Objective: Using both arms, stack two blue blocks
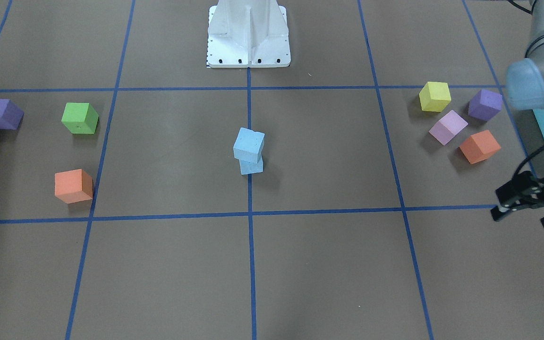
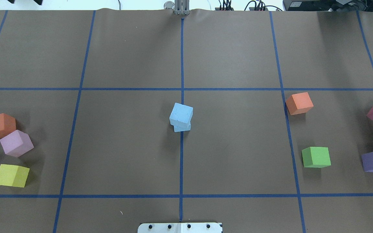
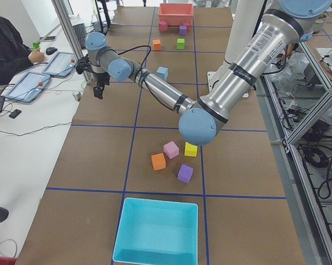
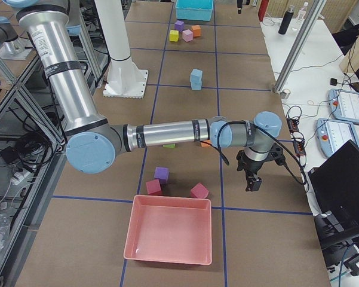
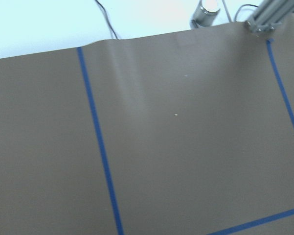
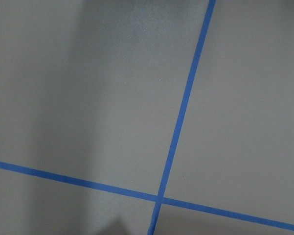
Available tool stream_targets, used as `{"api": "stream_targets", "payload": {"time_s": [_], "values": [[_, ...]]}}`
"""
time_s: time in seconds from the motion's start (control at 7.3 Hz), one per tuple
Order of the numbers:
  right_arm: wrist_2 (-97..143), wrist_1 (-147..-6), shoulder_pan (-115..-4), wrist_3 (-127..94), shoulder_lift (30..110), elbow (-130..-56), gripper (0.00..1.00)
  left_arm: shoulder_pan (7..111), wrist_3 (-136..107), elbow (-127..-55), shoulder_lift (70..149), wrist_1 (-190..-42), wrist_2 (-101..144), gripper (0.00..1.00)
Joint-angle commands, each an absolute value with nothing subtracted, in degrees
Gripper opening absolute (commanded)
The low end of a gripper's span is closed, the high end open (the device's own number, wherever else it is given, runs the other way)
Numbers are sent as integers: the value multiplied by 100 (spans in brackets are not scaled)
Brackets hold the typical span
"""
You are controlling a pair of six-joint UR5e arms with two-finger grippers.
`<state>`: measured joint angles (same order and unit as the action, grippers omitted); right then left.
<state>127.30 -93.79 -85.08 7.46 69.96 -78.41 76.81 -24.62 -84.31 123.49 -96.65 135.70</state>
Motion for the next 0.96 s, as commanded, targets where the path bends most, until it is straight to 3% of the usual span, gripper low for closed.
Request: {"api": "stream_targets", "payload": {"time_s": [0.0,0.41,0.82], "values": [[12727,-9387,-8490,703,6926,-7849,100,8444,-1708,-8184,11806,-9694,13834,97],[12735,-9404,-8499,703,6847,-7866,100,8824,-641,-8183,10725,-10165,14121,97],[12735,-9439,-8499,694,6847,-7927,100,8956,-921,-8174,10477,-10362,14221,97]]}}
